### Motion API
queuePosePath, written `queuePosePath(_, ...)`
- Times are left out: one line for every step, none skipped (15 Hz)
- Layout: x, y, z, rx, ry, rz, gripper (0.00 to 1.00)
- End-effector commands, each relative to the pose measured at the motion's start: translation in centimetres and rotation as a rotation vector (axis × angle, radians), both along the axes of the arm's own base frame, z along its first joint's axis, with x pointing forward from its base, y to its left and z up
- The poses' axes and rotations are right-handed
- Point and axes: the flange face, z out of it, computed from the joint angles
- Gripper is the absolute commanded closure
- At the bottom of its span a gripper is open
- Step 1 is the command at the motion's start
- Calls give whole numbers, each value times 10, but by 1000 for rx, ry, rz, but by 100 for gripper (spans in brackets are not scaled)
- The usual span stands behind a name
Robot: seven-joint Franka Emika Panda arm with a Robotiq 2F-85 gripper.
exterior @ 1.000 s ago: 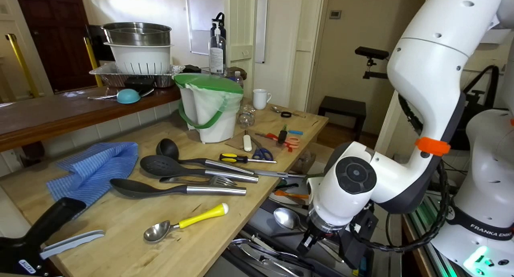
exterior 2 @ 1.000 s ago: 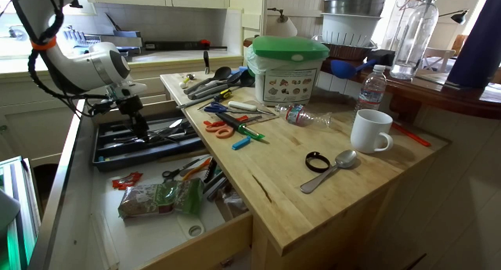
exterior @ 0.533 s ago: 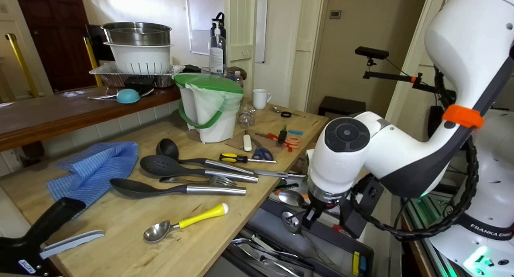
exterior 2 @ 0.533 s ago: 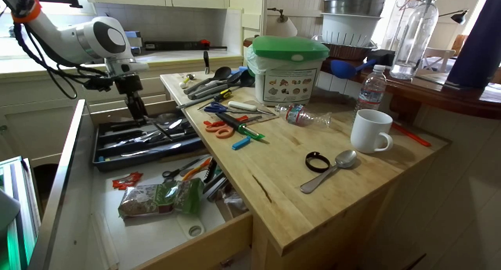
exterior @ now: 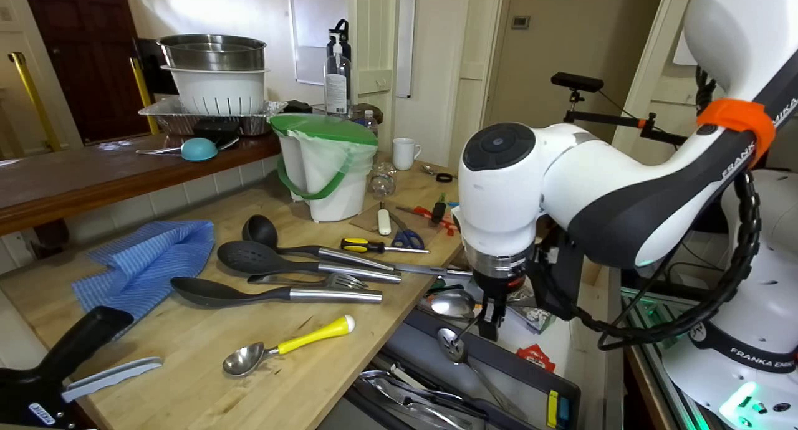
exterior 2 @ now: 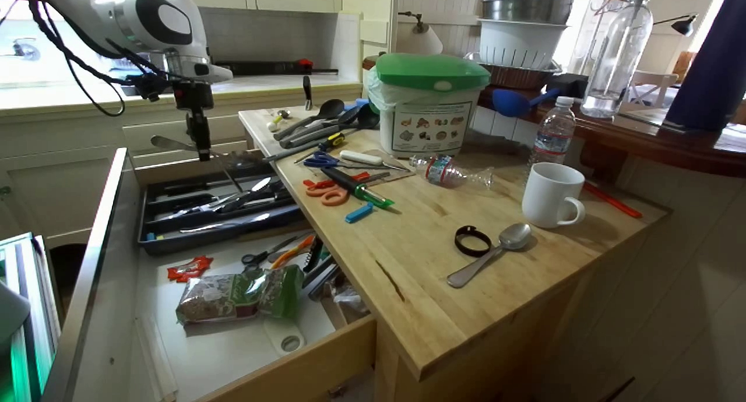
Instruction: Remove a spoon from the cutlery drawer and put it on the table
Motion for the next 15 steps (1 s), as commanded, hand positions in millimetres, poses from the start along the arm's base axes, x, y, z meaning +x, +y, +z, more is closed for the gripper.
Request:
queuePosePath(1,19,24,-7,79,76,100)
queuePosePath(-1,25,31,-21,79,90,100)
queuePosePath(-2,30,38,-35,75,102,100)
queuePosePath(-5,36,49,-52,52,113,100)
queuePosePath(-6,41,58,-64,43,126,100)
queuePosePath(-8,46,69,-68,28,128,100)
queuePosePath(-8,51,80,-71,18,130,100)
queuePosePath(-8,55,92,-71,1,132,100)
queuePosePath(-7,57,105,-73,-24,132,100)
queuePosePath(-3,55,119,-65,-45,122,100)
queuePosePath(2,54,131,-59,-50,109,100)
queuePosePath(10,47,140,-56,-37,100,100)
queuePosePath(2,55,120,-51,-46,114,100)
queuePosePath(6,52,130,-52,-51,106,100)
queuePosePath(9,50,136,-51,-56,100,100)
